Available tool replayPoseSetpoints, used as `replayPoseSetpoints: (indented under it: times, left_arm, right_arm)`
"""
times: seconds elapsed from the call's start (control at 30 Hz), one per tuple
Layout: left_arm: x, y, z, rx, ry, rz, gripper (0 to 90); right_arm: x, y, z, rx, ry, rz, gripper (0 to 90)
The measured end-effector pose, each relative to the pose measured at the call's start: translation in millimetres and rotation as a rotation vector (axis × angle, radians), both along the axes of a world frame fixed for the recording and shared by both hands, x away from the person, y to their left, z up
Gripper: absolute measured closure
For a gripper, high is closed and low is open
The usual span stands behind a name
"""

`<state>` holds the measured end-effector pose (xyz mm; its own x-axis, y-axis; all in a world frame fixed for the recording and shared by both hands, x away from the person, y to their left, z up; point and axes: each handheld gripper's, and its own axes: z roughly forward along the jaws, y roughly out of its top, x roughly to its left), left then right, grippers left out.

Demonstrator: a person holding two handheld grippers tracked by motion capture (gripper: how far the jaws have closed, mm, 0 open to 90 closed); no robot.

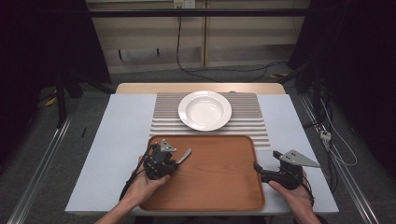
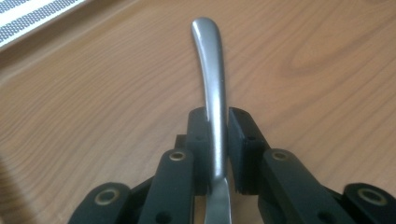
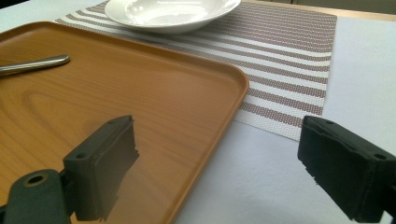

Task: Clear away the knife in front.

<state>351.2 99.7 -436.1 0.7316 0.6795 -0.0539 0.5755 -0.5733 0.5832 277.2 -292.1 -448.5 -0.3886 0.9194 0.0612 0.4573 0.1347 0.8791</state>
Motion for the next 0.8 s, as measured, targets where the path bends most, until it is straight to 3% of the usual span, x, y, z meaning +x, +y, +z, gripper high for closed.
replayPoseSetpoints:
  times: [0.3, 0.8]
  left_arm:
    - [-0.8, 0.5, -2.6, -0.018, 0.012, 0.026, 79.5]
    - [-6.2, 6.5, -3.2, -0.062, 0.059, 0.024, 78.1]
  right_arm:
    - [-0.3, -0.4, 0.1, 0.001, -0.003, 0.002, 11.3]
    - [0.6, -0.6, -0.4, 0.0, -0.001, 0.003, 11.3]
